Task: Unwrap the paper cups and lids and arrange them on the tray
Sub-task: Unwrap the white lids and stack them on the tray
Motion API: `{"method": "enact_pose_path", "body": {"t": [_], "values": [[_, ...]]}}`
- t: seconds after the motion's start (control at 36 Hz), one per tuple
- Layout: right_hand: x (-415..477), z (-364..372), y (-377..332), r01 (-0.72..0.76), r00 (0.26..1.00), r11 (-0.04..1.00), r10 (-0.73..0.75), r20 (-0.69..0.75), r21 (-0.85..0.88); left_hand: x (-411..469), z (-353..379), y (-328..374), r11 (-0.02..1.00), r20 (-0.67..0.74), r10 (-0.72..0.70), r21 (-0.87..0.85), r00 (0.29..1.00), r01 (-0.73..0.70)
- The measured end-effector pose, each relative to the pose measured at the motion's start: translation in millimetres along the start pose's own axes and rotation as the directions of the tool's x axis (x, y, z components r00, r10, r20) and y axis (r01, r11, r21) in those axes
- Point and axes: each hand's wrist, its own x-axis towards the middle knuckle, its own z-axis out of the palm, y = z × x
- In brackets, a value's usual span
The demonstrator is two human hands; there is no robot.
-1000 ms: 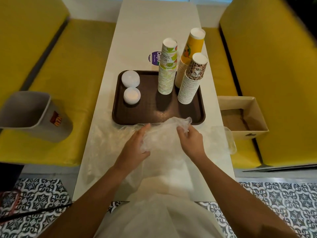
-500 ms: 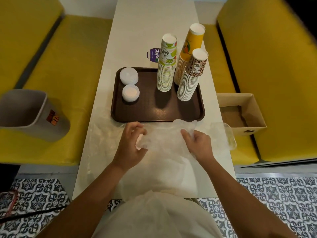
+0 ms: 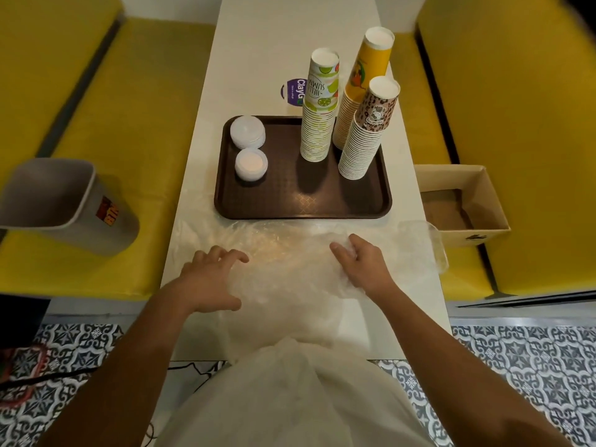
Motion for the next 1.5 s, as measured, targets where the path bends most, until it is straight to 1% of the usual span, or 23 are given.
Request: {"method": "enact_pose_path", "body": {"t": [0.06,0.11,0.19,0.31,0.44,0.53,0.61,0.75,0.83,0.92,0.97,1.03,1.08,1.19,1.25,1.28,1.31,1.36,1.39,1.42,1.44,1.47,1.5], "values": [[0.3,-0.1,-0.4,-0.002,1.0,0.999,0.004,-0.031,0.038,3.7,1.4,-2.3,0.996,-0.091,0.011,-0.09,0.996,-0.019],[1.8,-3.2,2.6,0.006,0.999,0.997,-0.003,-0.041,0.077,4.5,-1.3,-4.3,0.961,-0.115,0.033,-0.271,0.993,-0.063],[3.1,-12.1,6.1,-0.017,1.0,0.979,0.021,-0.02,0.204,1.5,-14.6,-2.7,0.896,-0.127,0.111,-0.416,0.986,-0.155],[3.0,-27.2,1.4,-0.009,0.996,0.915,0.044,-0.078,0.404,4.3,-30.8,4.4,0.763,-0.225,0.139,-0.596,0.964,-0.249],[8.2,-38.6,-0.8,0.07,0.989,0.889,-0.002,-0.15,0.453,33.7,-40.0,18.9,0.571,-0.291,0.179,-0.748,0.94,-0.339],[6.3,-40.8,-2.9,0.136,0.971,0.936,-0.06,-0.233,0.326,52.9,-39.9,34.2,0.59,-0.339,0.172,-0.717,0.925,-0.372],[3.1,-37.3,2.9,0.147,0.952,0.981,-0.105,-0.288,0.128,67.1,-32.4,48.0,0.689,-0.424,0.126,-0.613,0.897,-0.386],[7.4,-24.2,31.3,0.138,0.967,0.966,-0.18,-0.18,-0.219,75.1,-13.7,52.3,0.843,-0.57,0.221,-0.297,0.791,-0.449],[9.4,-17.4,38.8,0.099,0.968,0.958,-0.155,-0.195,-0.269,65.1,-8.8,50.6,0.862,-0.689,0.28,-0.126,0.669,-0.491],[10.6,-12.2,40.9,0.053,0.977,0.964,-0.104,-0.188,-0.26,52.3,-3.6,44.7,0.827,-0.749,0.392,0.031,0.535,-0.562],[10.1,-10.6,39.9,0.01,0.984,0.975,-0.049,-0.173,-0.222,48.3,0.0,36.4,0.807,-0.744,0.441,0.083,0.503,-0.585],[9.7,-10.8,40.0,-0.04,0.986,0.989,0.015,-0.163,-0.145,47.8,2.6,27.0,0.82,-0.744,0.422,0.071,0.517,-0.567],[9.0,-12.5,38.8,-0.103,0.983,0.994,0.095,-0.157,-0.045,49.2,2.2,18.0,0.863,-0.728,0.368,0.036,0.579,-0.504],[11.2,-16.1,37.2,-0.173,0.967,0.981,0.187,-0.175,0.092,49.2,-11.7,4.8,0.948,-0.548,0.253,-0.022,0.797,-0.316],[12.1,-16.1,36.8,-0.176,0.966,0.979,0.193,-0.175,0.107,41.9,-21.0,7.1,0.961,-0.486,0.184,-0.093,0.854,-0.26],[12.7,-15.7,37.5,-0.173,0.966,0.979,0.19,-0.176,0.108,36.4,-25.7,11.9,0.939,-0.534,0.151,-0.185,0.832,-0.29],[12.6,-15.4,38.3,-0.17,0.967,0.98,0.186,-0.175,0.101,29.1,-30.5,19.6,0.889,-0.633,0.117,-0.276,0.765,-0.364],[11.6,-14.7,39.6,-0.161,0.97,0.984,0.171,-0.17,0.076,14.6,-38.3,43.0,0.814,-0.858,0.042,-0.268,0.512,-0.516],[11.3,-13.9,41.4,-0.151,0.973,0.986,0.16,-0.169,0.066,9.9,-39.4,57.1,0.813,-0.924,0.042,-0.189,0.38,-0.551],[10.5,-13.3,41.8,-0.149,0.974,0.987,0.157,-0.164,0.058,7.9,-38.7,72.6,0.818,-0.954,0.095,-0.089,0.286,-0.568],[10.4,-12.7,42.5,-0.148,0.976,0.988,0.154,-0.157,0.05,8.7,-34.5,87.2,0.806,-0.948,0.201,0.018,0.246,-0.591],[9.7,-12.8,41.4,-0.153,0.976,0.988,0.157,-0.149,0.038,13.0,-26.6,99.7,0.781,-0.902,0.341,0.116,0.264,-0.613],[9.7,-12.6,42.2,-0.153,0.978,0.988,0.155,-0.141,0.024,20.7,-13.4,108.2,0.764,-0.817,0.477,0.203,0.325,-0.612]]}}
